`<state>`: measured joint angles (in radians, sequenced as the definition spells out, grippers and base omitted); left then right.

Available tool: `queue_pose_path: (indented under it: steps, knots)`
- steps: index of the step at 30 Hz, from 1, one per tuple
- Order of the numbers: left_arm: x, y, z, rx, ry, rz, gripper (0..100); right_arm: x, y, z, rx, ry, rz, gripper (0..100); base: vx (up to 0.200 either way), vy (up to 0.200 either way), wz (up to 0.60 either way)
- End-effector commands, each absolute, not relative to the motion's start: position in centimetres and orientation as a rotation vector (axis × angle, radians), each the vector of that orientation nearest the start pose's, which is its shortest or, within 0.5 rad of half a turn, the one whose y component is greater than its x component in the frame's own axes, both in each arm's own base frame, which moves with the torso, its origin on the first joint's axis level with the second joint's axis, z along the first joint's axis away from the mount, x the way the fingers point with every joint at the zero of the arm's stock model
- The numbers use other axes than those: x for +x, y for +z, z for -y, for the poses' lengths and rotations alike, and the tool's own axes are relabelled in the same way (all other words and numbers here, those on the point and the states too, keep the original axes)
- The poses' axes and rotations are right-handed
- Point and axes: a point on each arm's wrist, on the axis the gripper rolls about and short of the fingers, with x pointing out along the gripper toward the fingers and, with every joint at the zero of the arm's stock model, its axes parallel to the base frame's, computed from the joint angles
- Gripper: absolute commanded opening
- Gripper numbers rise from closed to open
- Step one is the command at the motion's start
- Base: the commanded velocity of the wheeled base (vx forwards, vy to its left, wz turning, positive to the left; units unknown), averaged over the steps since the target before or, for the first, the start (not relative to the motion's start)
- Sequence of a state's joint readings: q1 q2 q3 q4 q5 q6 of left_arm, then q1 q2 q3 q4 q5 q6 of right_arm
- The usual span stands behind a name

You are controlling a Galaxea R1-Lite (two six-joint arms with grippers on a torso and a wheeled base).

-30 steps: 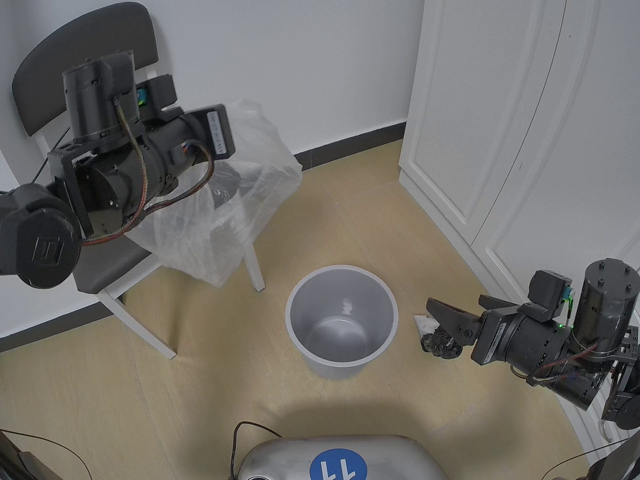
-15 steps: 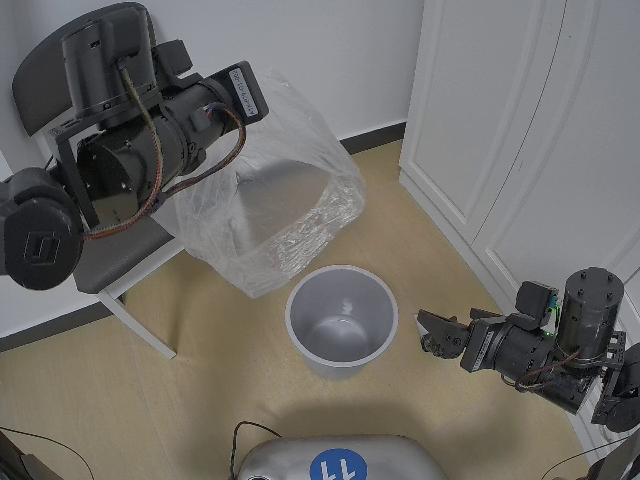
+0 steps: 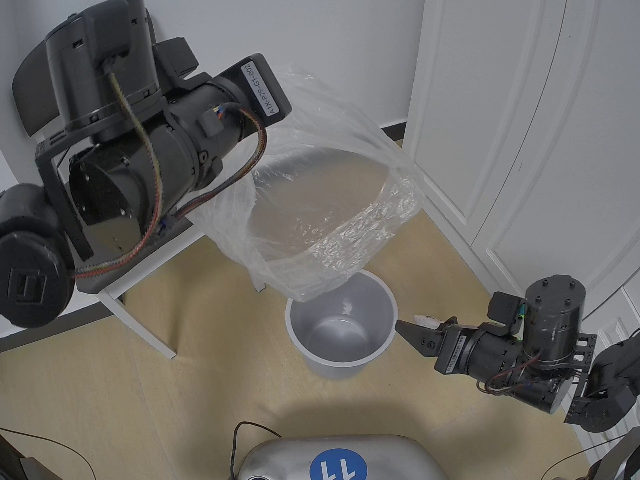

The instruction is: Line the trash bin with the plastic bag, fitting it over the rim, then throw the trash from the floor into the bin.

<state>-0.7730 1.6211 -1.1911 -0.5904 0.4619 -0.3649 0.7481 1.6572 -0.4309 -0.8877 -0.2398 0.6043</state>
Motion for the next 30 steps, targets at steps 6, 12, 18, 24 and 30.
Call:
queue_pose_path:
  steps: [6,12,18,24,30]
  knots:
    - [20.3,31.5,20.9,-0.486,-0.396,0.080,0,22.3,8.9,-18.6,0.509,0.384,-0.410,100,0.000,0.000,0.00]
    - [16.7,32.7,20.1,-0.511,-0.478,0.096,0,23.3,7.3,-18.9,0.545,0.387,-0.342,100,0.000,0.000,0.00]
    - [14.5,33.6,19.2,-0.537,-0.532,0.113,0,23.1,7.4,-18.7,0.544,0.394,-0.332,100,0.000,0.000,0.00]
    - [14.0,33.5,19.4,-0.540,-0.555,0.108,0,23.2,7.1,-18.8,0.542,0.392,-0.335,100,0.000,0.000,0.00]
    - [11.8,33.7,18.8,-0.548,-0.619,0.103,0,23.2,7.3,-18.5,0.555,0.392,-0.302,100,0.000,0.000,0.00]
